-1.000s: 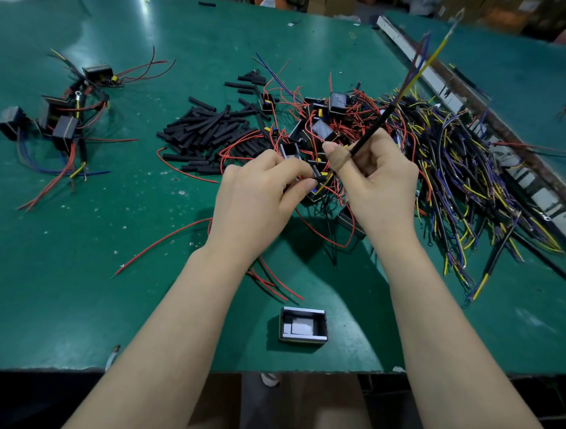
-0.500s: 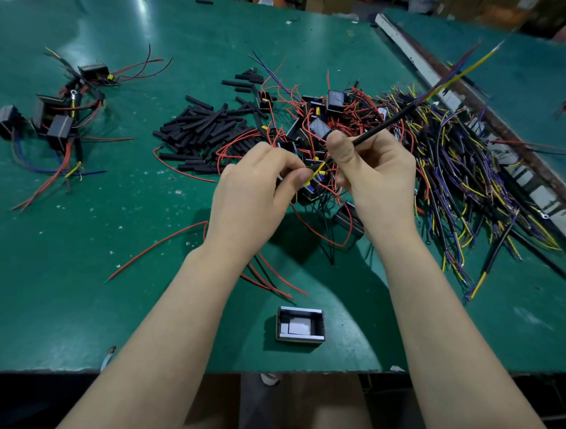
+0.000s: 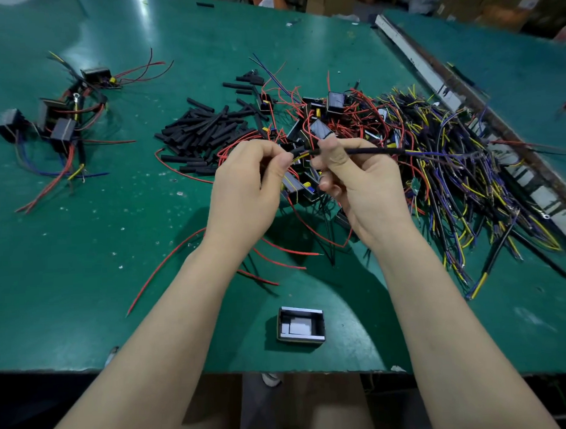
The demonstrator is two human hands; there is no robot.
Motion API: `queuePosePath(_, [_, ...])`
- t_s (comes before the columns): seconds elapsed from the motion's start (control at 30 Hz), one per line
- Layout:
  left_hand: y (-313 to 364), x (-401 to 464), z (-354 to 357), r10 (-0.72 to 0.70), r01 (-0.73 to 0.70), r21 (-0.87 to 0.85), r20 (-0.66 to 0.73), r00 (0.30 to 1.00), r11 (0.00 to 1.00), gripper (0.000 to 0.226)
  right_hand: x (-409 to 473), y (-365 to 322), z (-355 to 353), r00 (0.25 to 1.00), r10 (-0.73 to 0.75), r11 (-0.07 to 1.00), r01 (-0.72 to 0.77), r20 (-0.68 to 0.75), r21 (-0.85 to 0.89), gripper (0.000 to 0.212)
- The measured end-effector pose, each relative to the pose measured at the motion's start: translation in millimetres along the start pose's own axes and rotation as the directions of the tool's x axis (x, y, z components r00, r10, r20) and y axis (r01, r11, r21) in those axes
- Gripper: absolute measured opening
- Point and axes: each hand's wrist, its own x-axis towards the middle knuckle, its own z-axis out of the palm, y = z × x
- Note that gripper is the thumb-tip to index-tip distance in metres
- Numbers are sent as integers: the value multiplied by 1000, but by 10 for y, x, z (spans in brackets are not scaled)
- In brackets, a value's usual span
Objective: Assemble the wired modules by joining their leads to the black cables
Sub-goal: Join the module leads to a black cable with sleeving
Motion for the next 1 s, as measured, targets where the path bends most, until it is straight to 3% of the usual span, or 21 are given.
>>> queuePosePath(0.2, [-5, 5, -29, 59, -59, 15, 1, 998, 998, 12, -1, 21, -20, 999, 49, 997, -49, 0, -56, 14])
queuePosePath(0.37, [-23, -8, -21, 50, -57, 100, 66, 997, 993, 14, -15, 28, -15, 1000, -25, 996, 25, 3, -86, 11])
queuePosePath(0.63, [4, -21, 6, -11, 14, 119, -27, 1000, 993, 15, -49, 26, 18, 978, -181, 943, 204, 108, -264, 11])
queuePosePath(1.0, [15, -28, 10, -12, 10, 90, 22, 1000, 996, 17, -27, 80, 27, 996, -73, 982, 80, 43, -170, 12])
